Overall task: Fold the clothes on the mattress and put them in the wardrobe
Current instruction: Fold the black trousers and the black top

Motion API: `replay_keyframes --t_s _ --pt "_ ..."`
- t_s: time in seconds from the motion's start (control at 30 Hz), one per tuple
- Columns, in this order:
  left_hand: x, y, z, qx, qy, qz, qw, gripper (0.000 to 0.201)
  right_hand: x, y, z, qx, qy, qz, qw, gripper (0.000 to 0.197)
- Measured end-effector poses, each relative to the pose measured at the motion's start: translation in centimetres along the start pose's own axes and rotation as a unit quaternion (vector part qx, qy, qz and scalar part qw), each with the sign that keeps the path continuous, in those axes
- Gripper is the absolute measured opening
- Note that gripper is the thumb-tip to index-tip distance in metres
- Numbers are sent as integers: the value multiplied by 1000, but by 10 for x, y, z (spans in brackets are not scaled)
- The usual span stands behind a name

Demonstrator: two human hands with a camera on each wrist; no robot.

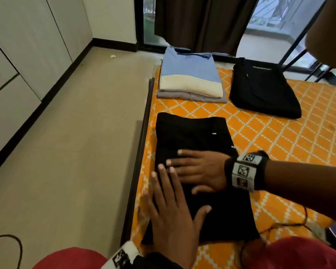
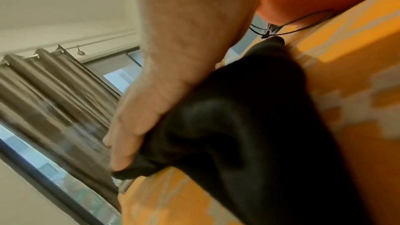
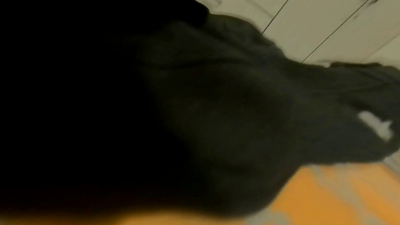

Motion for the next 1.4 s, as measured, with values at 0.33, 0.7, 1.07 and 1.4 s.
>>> replay_keyframes --t_s 0.33,0.7,1.07,1.4 --pt "-16 -49 -3 -117 -34 -41 992 113 68 -42 9 -74 -79 -77 991 79" --pt "-2 -26 2 -45 -92 -51 993 112 121 0 86 -1 -430 43 902 82" --pt "47 -89 39 -146 -332 -126 923 90 -6 -48 129 -58 -115 -76 989 80" --pt "44 -50 25 -54 -284 9 957 61 37 -6 147 -35 -385 103 916 80"
Point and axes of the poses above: each hand's wrist, its own z-axis away from the middle knuckle, its own y-axis out of the back of the hand, x = y × z, the point moved 5 cm from there along -z, towards the middle knuckle, and after that the axes turned 5 degrees about x, right-handed, at the moved point
